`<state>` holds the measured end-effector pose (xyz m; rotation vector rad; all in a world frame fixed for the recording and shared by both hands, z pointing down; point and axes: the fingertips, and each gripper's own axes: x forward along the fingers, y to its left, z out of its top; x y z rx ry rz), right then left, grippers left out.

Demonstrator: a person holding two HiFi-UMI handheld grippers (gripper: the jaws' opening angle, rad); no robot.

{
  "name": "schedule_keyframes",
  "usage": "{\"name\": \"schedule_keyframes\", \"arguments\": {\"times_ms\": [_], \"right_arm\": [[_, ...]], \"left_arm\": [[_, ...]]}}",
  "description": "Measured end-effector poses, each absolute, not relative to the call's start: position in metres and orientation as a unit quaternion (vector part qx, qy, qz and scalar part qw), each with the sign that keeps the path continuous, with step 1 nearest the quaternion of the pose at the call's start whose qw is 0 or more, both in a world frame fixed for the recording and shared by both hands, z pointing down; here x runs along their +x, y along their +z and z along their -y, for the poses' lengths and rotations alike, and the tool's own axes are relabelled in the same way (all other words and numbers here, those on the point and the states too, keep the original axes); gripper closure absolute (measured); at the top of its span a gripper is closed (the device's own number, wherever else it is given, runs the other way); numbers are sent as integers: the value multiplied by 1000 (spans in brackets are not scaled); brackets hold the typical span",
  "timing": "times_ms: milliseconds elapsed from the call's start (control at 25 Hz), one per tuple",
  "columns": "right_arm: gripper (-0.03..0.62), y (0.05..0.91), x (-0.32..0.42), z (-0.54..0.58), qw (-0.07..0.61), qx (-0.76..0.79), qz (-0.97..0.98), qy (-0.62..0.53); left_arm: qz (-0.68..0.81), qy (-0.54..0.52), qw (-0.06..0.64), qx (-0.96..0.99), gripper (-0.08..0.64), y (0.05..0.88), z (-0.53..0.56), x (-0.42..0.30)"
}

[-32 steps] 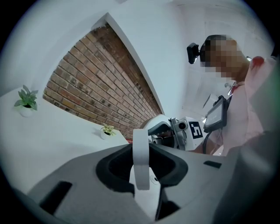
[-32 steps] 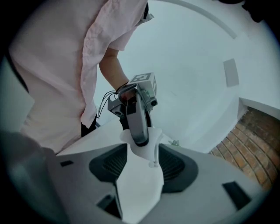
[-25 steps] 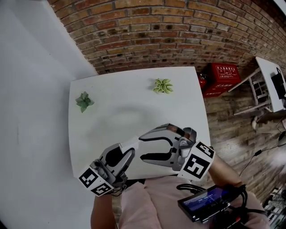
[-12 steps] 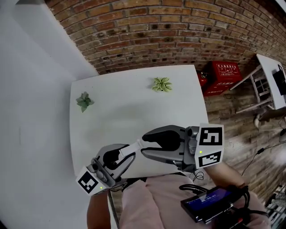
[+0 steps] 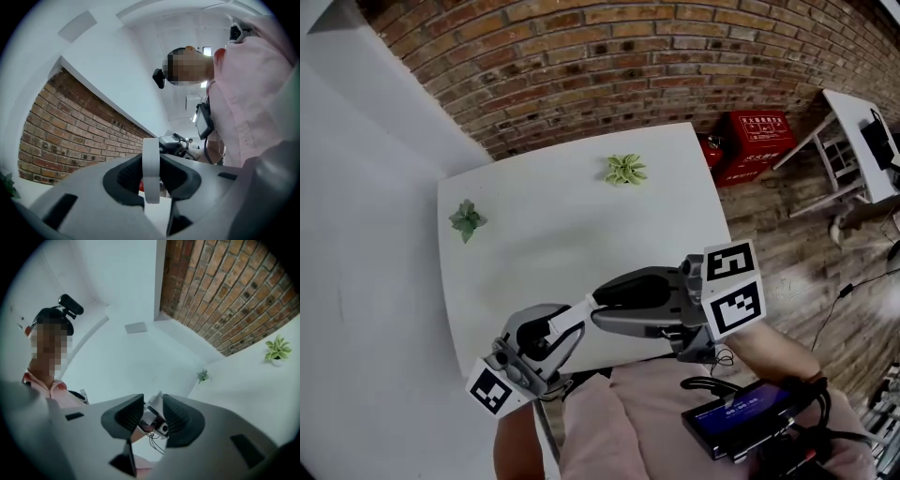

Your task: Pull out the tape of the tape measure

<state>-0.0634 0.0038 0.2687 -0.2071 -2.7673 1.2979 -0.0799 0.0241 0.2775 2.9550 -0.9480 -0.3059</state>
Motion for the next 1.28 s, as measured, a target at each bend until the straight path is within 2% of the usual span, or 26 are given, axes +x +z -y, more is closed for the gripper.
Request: {"name": "schedule_keyframes", "arguments": {"times_ms": [160,320,640,1280], "right_arm": [[460,272,-65,-5,46,-72,893,442],[508,275,-65,-4,47,-68,882,463],[537,275,-62,-2,45,-71,867,491],[560,267,-57,2,25,-63,860,506]], "left_arm": [[290,-65,-11,955,459,281,-27,-72],[291,-58,-17,955,459,282,-27,-73],[295,-52,-17,954,459,283,-26,-73],[304,-64,-17,950,459,278,-26,-74]]}}
